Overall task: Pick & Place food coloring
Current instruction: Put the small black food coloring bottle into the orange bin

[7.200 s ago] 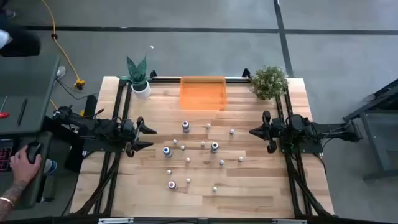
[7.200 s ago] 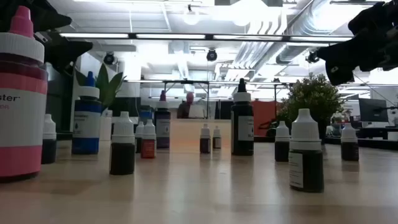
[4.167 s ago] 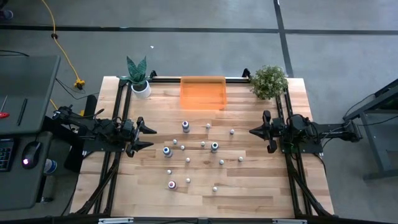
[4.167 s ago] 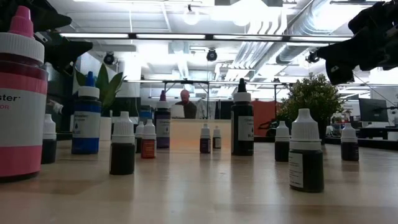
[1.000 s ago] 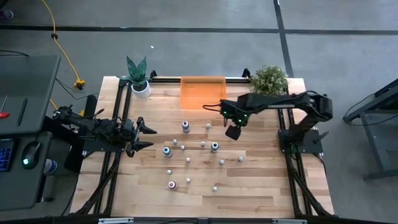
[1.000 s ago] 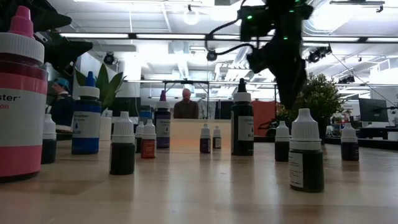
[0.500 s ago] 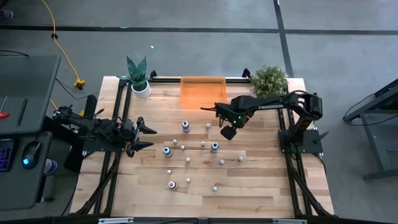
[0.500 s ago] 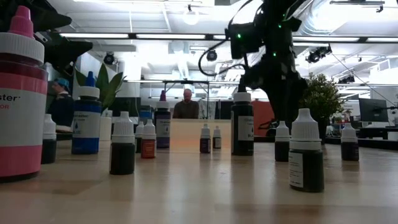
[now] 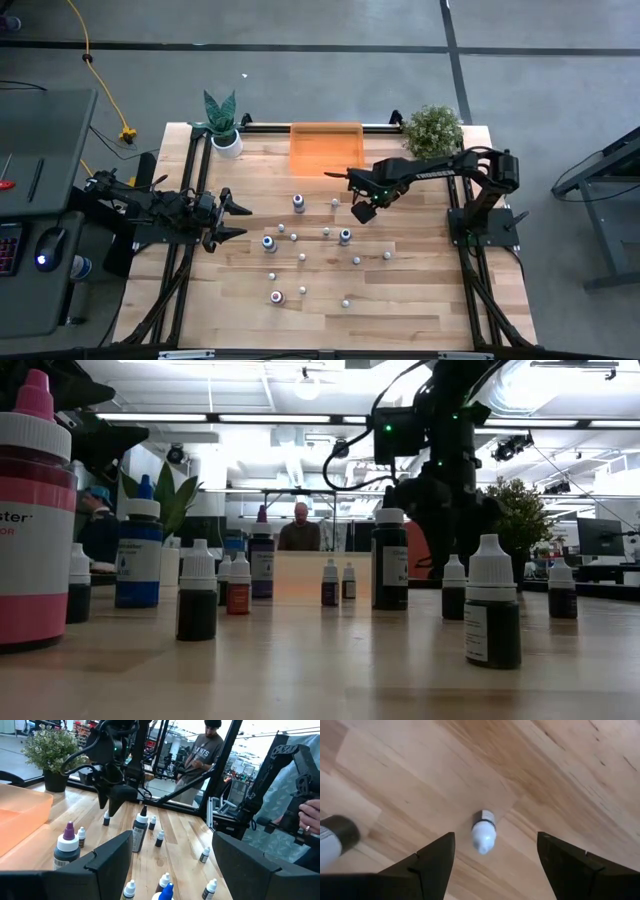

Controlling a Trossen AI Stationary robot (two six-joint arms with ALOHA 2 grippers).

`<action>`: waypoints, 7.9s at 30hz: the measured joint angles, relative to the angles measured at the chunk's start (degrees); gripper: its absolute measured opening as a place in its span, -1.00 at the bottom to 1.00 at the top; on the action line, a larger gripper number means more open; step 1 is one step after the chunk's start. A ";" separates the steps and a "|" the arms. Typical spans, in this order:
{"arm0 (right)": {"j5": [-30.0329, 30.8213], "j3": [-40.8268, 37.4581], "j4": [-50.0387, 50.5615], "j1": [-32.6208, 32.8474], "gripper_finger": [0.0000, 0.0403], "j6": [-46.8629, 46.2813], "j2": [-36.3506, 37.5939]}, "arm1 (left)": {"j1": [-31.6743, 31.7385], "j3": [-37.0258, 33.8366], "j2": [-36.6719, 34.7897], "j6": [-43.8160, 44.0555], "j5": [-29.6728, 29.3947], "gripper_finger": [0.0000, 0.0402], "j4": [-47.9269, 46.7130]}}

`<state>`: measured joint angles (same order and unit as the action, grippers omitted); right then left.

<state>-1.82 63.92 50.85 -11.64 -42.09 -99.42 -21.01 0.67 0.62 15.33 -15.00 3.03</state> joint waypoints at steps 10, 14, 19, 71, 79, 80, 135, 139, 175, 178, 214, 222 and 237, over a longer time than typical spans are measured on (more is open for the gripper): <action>-0.53 -0.06 -1.04 -0.02 0.25 -0.39 -1.27 | 0.00 0.00 0.00 0.00 0.00 0.35 0.00; -1.35 -0.06 -2.24 -0.02 0.16 -0.39 -1.95 | 0.01 0.00 -0.02 0.00 0.00 0.35 0.00; -1.54 -0.06 -1.74 -0.01 0.04 -0.21 -1.95 | 0.01 0.00 0.00 0.00 0.00 0.35 0.00; -2.43 15.07 2.93 -0.02 -0.71 6.40 3.74 | 0.01 0.00 -0.01 0.00 0.00 0.35 0.00; -0.92 24.47 2.96 -0.31 -0.70 9.70 3.76 | 0.01 0.00 -0.01 0.00 0.00 0.35 0.00; -0.90 25.46 2.95 -0.45 -0.71 10.17 3.76 | 0.02 0.00 -0.02 0.00 0.00 0.35 0.00; 4.33 44.53 18.07 -18.40 -0.70 26.57 -21.00 | 0.01 0.00 -0.02 0.00 0.00 0.35 0.00; 3.31 41.70 16.71 -18.95 -0.66 26.49 -21.00 | 0.01 0.00 -0.02 0.00 0.00 0.35 0.00; 0.88 37.90 14.77 -19.12 -0.64 25.62 -24.46 | 0.00 0.00 -0.02 0.00 0.00 0.35 0.00; 0.61 37.90 14.32 -19.12 -0.64 25.55 -24.46 | 0.00 0.00 -0.02 0.00 0.00 0.35 0.00; -0.09 35.69 10.69 -19.15 -0.11 25.60 -24.57 | 0.00 0.00 -0.02 0.00 0.00 0.35 0.00; -0.68 35.89 10.49 -19.12 -0.10 25.60 -24.55 | 0.02 0.00 -0.02 0.00 0.00 0.35 0.00; 0.16 45.41 12.60 -18.56 -0.09 25.52 -23.96 | 0.02 0.00 -0.02 0.00 0.00 0.35 0.00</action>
<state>-1.67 109.33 63.45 -30.20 -16.57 -123.37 -20.99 0.67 0.60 15.33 -15.00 3.03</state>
